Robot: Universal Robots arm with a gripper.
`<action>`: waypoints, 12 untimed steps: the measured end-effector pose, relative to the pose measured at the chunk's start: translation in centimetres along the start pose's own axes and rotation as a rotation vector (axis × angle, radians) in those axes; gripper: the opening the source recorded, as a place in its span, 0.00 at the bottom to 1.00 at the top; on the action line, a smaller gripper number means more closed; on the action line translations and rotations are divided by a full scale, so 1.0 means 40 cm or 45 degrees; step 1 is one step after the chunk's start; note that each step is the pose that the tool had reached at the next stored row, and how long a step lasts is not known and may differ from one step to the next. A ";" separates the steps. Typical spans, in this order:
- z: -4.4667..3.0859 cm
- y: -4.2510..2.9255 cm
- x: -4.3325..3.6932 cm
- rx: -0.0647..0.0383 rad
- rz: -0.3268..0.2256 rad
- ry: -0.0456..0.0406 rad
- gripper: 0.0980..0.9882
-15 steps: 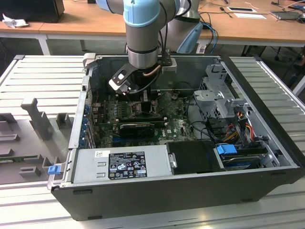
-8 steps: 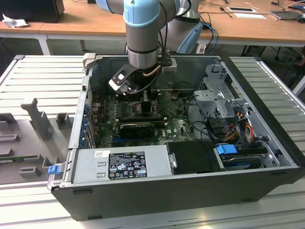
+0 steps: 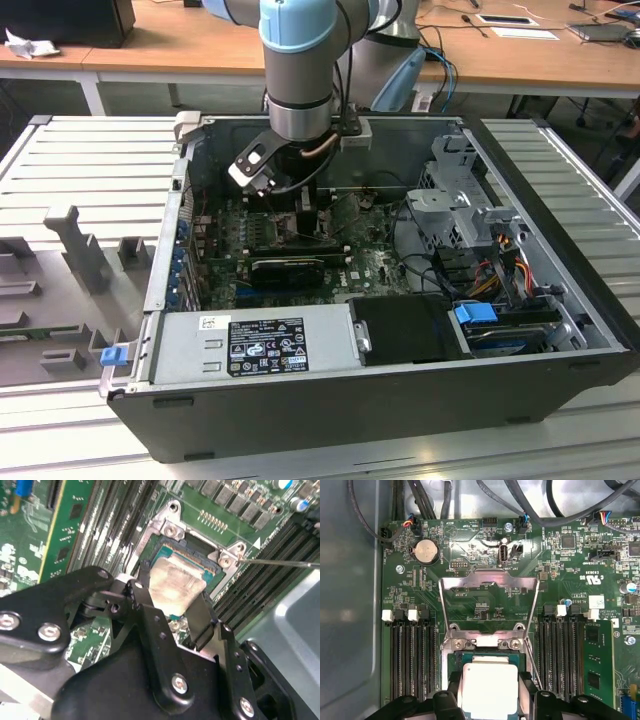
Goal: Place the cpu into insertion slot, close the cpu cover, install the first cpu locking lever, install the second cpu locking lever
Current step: 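Place the cpu into insertion slot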
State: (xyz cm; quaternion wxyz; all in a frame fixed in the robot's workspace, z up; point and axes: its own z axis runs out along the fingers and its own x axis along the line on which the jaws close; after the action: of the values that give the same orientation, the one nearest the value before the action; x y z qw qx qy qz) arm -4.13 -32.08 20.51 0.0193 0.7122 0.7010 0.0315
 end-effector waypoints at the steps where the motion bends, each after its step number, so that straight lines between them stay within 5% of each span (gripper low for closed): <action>1: 0.000 0.000 0.000 0.000 -0.002 0.000 0.49; 6: 0.004 -0.002 0.000 0.002 -0.117 0.008 0.49; 12: 0.008 -0.003 0.000 0.001 -0.057 0.004 0.49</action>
State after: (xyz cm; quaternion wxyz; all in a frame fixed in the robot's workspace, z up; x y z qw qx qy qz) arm -4.23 -32.09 20.19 0.0185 0.6963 0.7168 0.0319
